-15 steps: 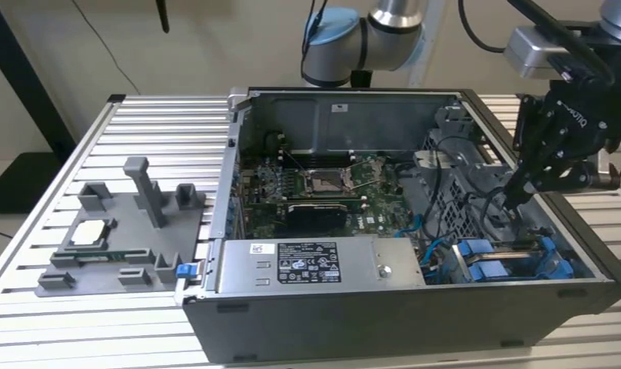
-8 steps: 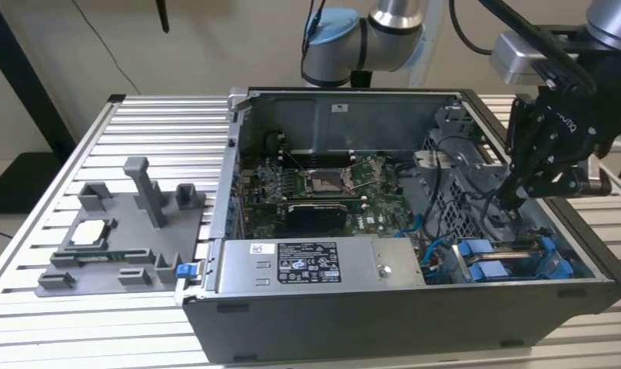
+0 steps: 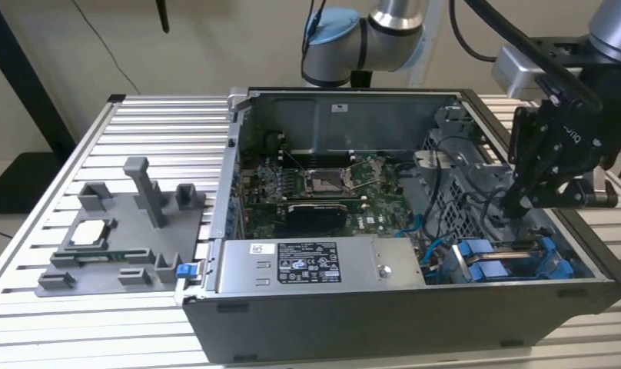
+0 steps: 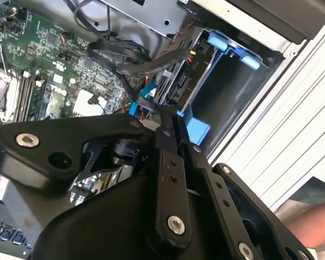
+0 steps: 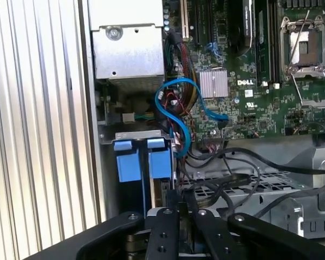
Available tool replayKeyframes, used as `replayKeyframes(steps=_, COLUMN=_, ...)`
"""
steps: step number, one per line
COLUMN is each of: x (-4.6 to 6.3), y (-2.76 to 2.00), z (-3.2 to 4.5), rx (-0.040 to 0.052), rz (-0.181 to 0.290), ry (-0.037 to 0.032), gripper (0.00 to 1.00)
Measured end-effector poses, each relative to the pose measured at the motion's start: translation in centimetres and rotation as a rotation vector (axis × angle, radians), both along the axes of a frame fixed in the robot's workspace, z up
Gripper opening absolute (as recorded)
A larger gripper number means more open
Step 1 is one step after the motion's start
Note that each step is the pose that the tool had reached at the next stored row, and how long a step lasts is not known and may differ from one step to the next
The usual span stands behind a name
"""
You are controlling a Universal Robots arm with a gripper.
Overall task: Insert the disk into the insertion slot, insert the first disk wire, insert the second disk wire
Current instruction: 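Insert the second disk wire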
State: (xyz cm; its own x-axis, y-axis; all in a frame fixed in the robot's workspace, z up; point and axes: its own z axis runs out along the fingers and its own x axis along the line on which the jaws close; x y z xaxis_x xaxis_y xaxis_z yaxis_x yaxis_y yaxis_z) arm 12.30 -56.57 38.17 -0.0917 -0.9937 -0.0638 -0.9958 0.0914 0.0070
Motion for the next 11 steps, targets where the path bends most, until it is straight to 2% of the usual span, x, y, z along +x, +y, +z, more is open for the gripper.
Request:
replayKeyframes(steps=5, x=-0.1, y=-0.01, z=-0.55, rx=0.0002, rz=0.017, ry=-0.0132, gripper=0.00)
replayKeyframes(steps=11, x=-0.1, y=-0.19, z=-1.42, rx=0.0003, rz=0.029, ry=-0.0189, gripper=0.00)
